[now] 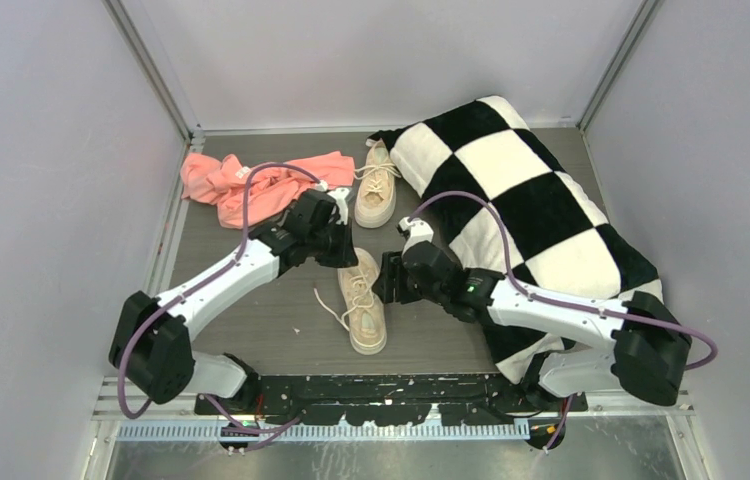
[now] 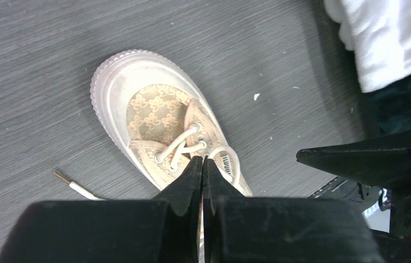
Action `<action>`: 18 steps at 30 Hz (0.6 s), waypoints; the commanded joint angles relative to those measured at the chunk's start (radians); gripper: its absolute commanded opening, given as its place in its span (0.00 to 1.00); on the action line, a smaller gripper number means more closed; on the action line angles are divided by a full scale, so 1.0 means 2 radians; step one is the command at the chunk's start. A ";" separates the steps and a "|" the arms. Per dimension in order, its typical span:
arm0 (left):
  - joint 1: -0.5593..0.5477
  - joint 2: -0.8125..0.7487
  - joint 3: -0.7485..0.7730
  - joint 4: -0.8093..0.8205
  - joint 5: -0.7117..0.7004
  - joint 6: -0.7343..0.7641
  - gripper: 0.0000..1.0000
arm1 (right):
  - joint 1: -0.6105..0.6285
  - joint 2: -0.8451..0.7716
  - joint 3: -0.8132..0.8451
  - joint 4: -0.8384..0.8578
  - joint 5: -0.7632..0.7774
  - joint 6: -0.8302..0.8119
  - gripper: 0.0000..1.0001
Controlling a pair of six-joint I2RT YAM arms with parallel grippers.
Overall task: Tie the shoes
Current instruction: Cross the shoelace with the shoelace.
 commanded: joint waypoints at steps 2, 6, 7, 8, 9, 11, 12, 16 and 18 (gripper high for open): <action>-0.001 -0.056 0.023 0.014 -0.002 -0.006 0.00 | -0.002 -0.033 0.039 -0.002 0.014 -0.060 0.63; -0.002 -0.071 0.046 0.003 0.010 -0.011 0.00 | -0.002 -0.021 0.053 0.022 -0.003 -0.077 0.64; -0.002 -0.071 0.051 -0.001 0.013 -0.010 0.00 | -0.002 -0.016 0.055 0.028 -0.008 -0.080 0.64; -0.002 -0.071 0.056 -0.007 0.015 -0.010 0.00 | -0.002 -0.009 0.061 0.033 -0.016 -0.083 0.64; -0.001 -0.072 0.061 -0.011 0.016 -0.010 0.00 | -0.002 -0.001 0.067 0.034 -0.021 -0.087 0.64; -0.002 -0.071 0.068 -0.017 0.019 -0.010 0.00 | -0.002 0.016 0.078 0.041 -0.031 -0.091 0.64; -0.001 -0.070 0.070 -0.019 0.021 -0.011 0.00 | -0.002 0.024 0.082 0.045 -0.035 -0.092 0.64; -0.001 -0.067 0.074 -0.020 0.030 -0.016 0.00 | -0.002 0.048 0.099 0.068 -0.041 -0.095 0.64; -0.001 -0.066 0.075 -0.018 0.035 -0.018 0.00 | -0.002 0.057 0.104 0.090 -0.040 -0.095 0.63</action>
